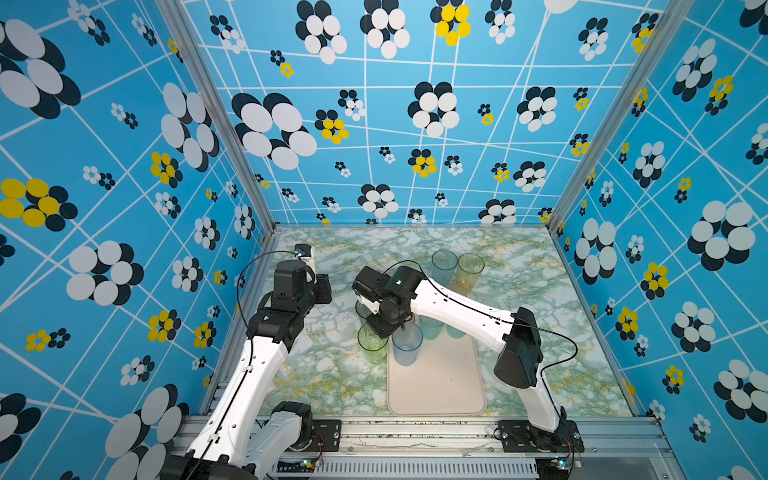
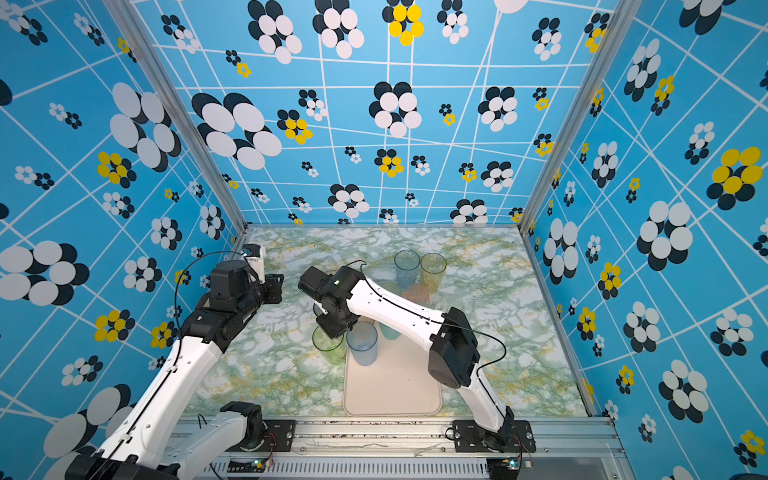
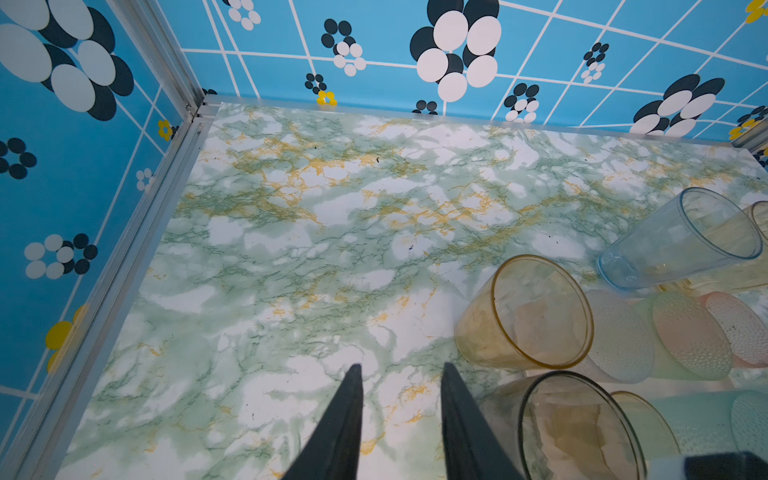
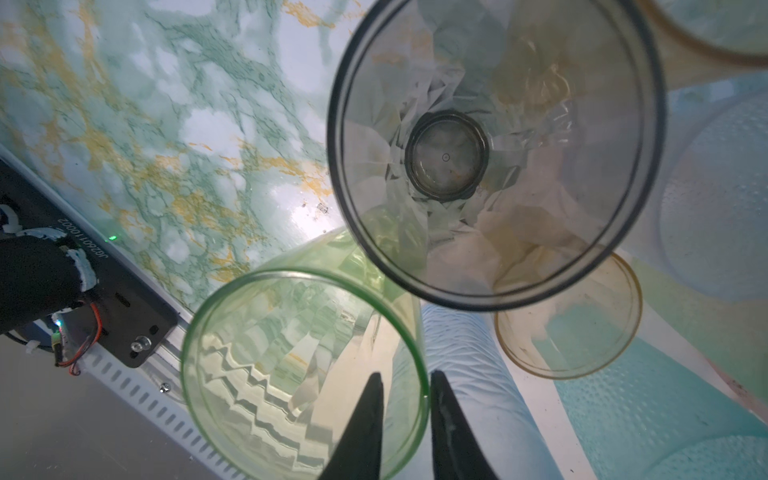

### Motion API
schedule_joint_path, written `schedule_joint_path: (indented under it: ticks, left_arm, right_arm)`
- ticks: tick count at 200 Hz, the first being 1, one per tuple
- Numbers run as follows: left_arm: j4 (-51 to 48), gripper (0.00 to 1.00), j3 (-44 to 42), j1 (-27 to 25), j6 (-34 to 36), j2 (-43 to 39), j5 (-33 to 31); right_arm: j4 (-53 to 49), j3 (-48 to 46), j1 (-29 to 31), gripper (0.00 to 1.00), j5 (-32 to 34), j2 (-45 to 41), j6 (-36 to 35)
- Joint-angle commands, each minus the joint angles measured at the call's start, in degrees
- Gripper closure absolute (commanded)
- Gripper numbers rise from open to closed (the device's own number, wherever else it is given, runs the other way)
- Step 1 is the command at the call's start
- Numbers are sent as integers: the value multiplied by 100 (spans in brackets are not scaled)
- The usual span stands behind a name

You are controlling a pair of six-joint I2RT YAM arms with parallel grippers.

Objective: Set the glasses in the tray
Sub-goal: 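Close the right gripper on the green cup rim and lift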

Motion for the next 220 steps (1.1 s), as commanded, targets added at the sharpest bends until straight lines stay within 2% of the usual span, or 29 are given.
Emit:
schedule_joint_path:
  ticks: [1, 111, 170, 220]
  left_arm:
    - [-13, 67, 119, 68, 97, -20, -79]
    - [-9, 66, 107, 67, 97, -11, -84]
    - [-7, 66, 117, 67, 97, -20, -85]
    - [-15, 66, 127, 68, 97, 9, -72]
  right_arm:
    - [-169, 165, 27, 79, 25, 55, -53]
    - [-131, 148, 50, 95, -80, 30, -40]
    - [179, -59, 53, 99, -319, -502, -93]
    - [554, -510, 54, 100, -972, -1353, -253]
